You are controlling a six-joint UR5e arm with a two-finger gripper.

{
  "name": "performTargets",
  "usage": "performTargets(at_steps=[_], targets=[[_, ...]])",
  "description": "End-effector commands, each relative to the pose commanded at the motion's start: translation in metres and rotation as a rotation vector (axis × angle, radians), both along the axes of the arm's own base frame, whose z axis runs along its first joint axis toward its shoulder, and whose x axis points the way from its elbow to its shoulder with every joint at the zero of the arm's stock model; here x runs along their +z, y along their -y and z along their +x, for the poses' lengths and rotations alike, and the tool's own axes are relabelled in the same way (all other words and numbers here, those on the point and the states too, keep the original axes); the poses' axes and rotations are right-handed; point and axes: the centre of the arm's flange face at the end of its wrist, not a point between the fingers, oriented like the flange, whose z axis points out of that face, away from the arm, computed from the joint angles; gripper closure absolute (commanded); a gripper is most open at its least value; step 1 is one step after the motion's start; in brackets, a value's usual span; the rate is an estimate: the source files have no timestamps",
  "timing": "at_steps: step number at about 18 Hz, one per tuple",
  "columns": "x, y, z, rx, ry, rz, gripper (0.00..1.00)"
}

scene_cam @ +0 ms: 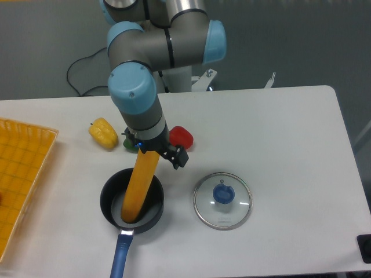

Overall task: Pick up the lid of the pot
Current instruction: 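Open the gripper and lift it away from the yellow object in the saucepan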

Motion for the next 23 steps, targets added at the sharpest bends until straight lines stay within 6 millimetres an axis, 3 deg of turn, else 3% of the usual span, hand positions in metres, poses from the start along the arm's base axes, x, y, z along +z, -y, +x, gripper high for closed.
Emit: performTargets(at_steps=[4,23], targets=[[0.002,0.004,-0.002,-0.107,0.004,0.0,0.0],[-0.012,0.024,0.001,-0.075,-0.012,0.086,0.0]])
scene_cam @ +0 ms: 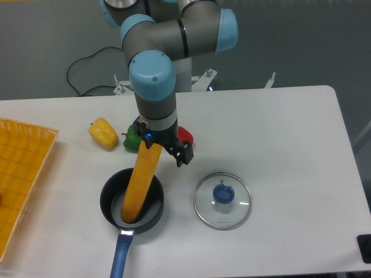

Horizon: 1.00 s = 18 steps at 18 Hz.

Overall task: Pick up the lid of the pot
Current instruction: 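Open the gripper and lift it away from the yellow object in the saucepan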

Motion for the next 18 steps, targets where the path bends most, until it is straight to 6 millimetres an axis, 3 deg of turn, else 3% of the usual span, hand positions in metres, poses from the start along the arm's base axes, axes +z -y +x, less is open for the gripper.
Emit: performTargets(at_steps=[18], targets=[[-0.0068,0.0024,-0.0018,0.094,0.02,-0.001,0.0]])
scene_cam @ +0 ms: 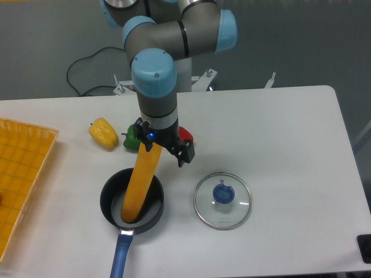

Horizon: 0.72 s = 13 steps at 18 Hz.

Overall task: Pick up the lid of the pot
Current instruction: 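Open the gripper and lift it away from the yellow object in the saucepan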

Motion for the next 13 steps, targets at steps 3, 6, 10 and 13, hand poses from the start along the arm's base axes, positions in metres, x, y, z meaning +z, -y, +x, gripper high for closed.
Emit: performTargets(at_steps=[3,6,10,13], targets=[[0.001,0.003,-0.006,0.105,0.004,0.004,0.0],[-0.001,0.005,-0.012,0.132,0.005,0.001,0.0],[-0.01,0.008,-0.022,0.146,0.011,-0.012,0.0],[-0.01,0.018,-0.037,0.175,0.014,-0.007,0.0]])
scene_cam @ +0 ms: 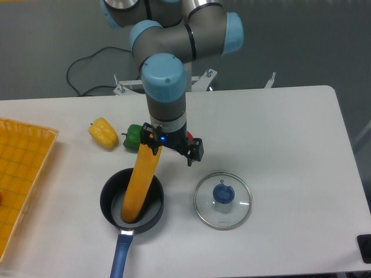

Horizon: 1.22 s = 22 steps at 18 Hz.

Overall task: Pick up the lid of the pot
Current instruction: 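Open the gripper and lift it away from the yellow object in the saucepan, then move the open gripper over the glass lid's blue knob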

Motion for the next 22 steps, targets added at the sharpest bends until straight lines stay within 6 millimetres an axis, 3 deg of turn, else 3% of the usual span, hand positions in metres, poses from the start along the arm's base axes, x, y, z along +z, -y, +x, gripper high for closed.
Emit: performTargets(at_steps=[6,13,22], targets=[[-0.001,0.008,-0.025,0.037,-0.008,0.009,0.0],[-0.018,0.011,-0.067,0.09,0.057,0.06,0.0],[-0.044,0.007,-0.088,0.041,0.085,0.05,0.0]])
